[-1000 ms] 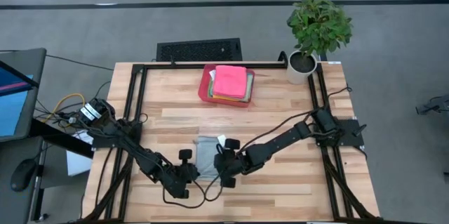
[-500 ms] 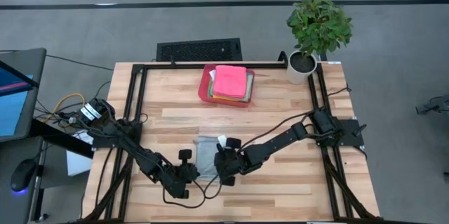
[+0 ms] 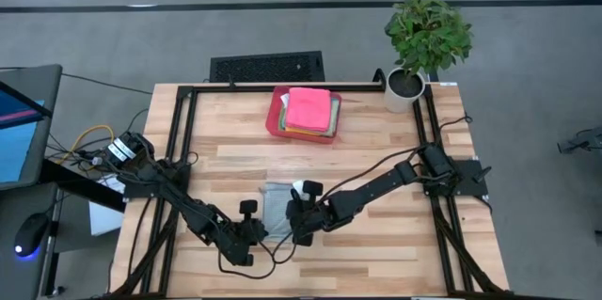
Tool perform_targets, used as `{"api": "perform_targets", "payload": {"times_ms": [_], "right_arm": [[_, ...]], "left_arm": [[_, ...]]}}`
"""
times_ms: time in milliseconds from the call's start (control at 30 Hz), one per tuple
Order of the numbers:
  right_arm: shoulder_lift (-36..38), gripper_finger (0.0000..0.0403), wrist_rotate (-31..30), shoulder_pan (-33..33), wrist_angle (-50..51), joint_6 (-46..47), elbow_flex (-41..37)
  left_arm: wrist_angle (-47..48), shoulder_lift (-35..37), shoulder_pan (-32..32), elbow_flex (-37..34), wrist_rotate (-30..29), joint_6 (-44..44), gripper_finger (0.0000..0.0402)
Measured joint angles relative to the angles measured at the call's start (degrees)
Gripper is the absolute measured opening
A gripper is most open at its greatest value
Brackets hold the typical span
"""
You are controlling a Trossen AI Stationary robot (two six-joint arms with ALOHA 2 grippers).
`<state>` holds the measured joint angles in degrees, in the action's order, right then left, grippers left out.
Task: Fold microfiber towels
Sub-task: Fold the gray microfiber cloth
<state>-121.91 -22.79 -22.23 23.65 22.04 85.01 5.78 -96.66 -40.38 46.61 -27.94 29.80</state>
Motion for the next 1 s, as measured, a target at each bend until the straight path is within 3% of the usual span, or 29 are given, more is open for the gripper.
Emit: {"api": "perform_targets", "payload": {"times_ms": [133, 433, 700, 767, 1000], "right_arm": [[0.00, 0.0017, -1.12, -0.19, 0.00, -0.11, 0.25], [0.83, 0.0011, -10.26, -0.99, 0.24, -5.24, 5.79], [0.79, 0.0018, -10.37, 1.68, -7.93, -7.09, 5.62], [0.79, 0.0019, -9.62, 2.49, -9.27, -7.33, 5.62], [-1.58, 0.0032, 1.42, 5.25, -11.99, -6.66, 5.44]], "left_arm": [[-0.05, 0.00, 0.00, 0.00, -0.04, -0.22, 0.0002], [-0.17, 0.00, 0.02, 0.00, -0.53, -0.22, 0.0002], [-0.20, 0.00, 0.00, 0.00, -0.85, -1.59, 0.0002], [-0.22, 0.00, 0.02, 0.00, -0.85, -1.70, 0.0002], [-0.30, 0.00, 0.02, 0.00, -0.87, -1.73, 0.0002]]}}
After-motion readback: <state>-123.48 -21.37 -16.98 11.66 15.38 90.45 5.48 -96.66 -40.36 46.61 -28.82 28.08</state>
